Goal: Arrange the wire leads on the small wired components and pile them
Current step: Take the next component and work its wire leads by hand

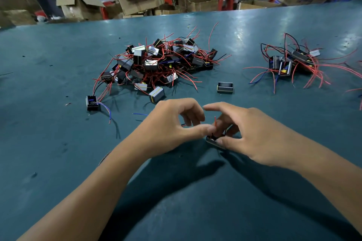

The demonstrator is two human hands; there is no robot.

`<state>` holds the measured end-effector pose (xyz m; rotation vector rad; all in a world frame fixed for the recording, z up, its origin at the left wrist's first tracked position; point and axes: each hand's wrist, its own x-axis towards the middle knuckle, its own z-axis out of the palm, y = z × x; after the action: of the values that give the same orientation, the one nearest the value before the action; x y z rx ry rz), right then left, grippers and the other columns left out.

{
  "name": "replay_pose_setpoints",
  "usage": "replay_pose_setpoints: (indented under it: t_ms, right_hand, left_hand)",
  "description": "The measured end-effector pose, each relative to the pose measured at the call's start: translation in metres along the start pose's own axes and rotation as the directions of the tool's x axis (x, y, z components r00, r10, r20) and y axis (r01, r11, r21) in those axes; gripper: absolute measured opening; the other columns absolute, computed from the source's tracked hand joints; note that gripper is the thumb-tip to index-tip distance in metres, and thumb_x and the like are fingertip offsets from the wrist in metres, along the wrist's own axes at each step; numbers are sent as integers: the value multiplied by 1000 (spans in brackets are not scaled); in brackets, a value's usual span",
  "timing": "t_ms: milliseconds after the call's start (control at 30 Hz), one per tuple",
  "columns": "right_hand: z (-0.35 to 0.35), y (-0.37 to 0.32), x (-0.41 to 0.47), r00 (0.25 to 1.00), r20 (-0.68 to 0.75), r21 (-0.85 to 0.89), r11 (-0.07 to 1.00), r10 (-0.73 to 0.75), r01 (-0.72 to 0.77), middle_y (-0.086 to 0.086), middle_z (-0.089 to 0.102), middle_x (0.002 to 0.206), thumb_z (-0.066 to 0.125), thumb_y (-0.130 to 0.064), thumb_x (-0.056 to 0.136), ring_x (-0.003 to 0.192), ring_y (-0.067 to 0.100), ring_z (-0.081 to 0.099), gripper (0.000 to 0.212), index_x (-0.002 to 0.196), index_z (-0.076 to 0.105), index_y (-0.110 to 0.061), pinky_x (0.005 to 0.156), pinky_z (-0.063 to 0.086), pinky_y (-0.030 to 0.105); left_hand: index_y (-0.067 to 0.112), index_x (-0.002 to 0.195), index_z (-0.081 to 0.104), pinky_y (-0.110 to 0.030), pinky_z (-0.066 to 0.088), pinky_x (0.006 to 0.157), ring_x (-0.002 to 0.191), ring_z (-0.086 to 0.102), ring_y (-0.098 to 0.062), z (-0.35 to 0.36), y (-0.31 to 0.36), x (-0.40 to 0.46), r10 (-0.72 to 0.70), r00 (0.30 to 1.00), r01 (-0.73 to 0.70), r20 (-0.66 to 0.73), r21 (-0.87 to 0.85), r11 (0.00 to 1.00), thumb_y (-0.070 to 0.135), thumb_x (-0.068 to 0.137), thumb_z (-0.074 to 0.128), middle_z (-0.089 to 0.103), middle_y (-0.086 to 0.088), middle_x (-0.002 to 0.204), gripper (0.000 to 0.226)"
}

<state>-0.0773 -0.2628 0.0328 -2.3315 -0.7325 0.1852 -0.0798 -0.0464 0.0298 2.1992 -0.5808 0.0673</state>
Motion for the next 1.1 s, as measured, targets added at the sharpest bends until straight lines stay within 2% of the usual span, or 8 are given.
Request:
replay_pose_setpoints:
  t_ms: [100,233,367,467,600,767,933,1100]
  right_hand:
    - [1,1,1,1000,-13,-35,999,2,-2,-21,69,94,74,-26,88,88,3,66,60,138,44,-39,88,51,28]
    - [2,4,2,1000,-5,-7,1000,9,-9,-22,70,91,69,-15,89,89,0,65,54,134,49,-36,85,49,19]
    - [3,9,3,999,-32,100,994,34,-31,-25,71,93,69,-12,90,86,2,67,58,136,42,-36,81,48,16]
    - [4,12,5,995,-64,202,977,76,-62,-14,72,92,68,-8,89,80,12,69,40,114,48,-32,77,54,25]
    - [4,13,5,990,-115,168,984,84,-64,-9,72,85,72,-11,88,74,10,69,25,90,54,-28,71,55,27]
    - [7,12,6,991,-134,30,999,24,-20,-13,68,71,71,-25,89,65,2,61,12,80,63,-29,60,43,14]
    - [4,11,6,999,-39,-45,999,-23,22,-18,65,88,65,-22,93,83,-3,58,17,89,65,-38,72,40,13]
    - [1,11,6,999,13,-5,999,-33,33,-15,67,90,76,-31,84,85,1,64,11,85,66,-36,80,49,20]
  left_hand:
    - [21,83,69,-29,50,72,77,63,-14,8,2,-1,16,999,-18,38,54,998,45,76,84,69,10,74,29]
    - [16,83,71,-32,51,71,70,62,-11,12,-2,2,33,999,-33,6,106,994,23,90,76,67,8,71,11]
    - [18,82,71,-23,48,68,69,59,-4,4,-4,2,-19,999,15,47,84,996,22,92,72,65,11,70,11]
    - [20,84,71,-25,50,70,72,61,-5,-1,-5,1,-18,994,8,112,87,996,23,92,73,67,10,73,9]
    - [22,90,74,-43,50,76,83,62,-18,-2,-4,0,33,980,-44,195,50,998,28,89,77,69,6,84,7]
    - [18,95,77,-43,49,90,100,61,-20,4,-5,0,135,974,-139,180,12,990,18,87,79,61,2,109,9]
    - [17,98,75,-38,51,84,90,61,-18,4,-6,2,158,979,-163,126,31,986,8,88,77,67,2,104,14]
    - [17,94,74,-36,51,77,80,62,-17,9,-7,3,167,984,-171,64,69,983,7,88,76,68,5,92,12]
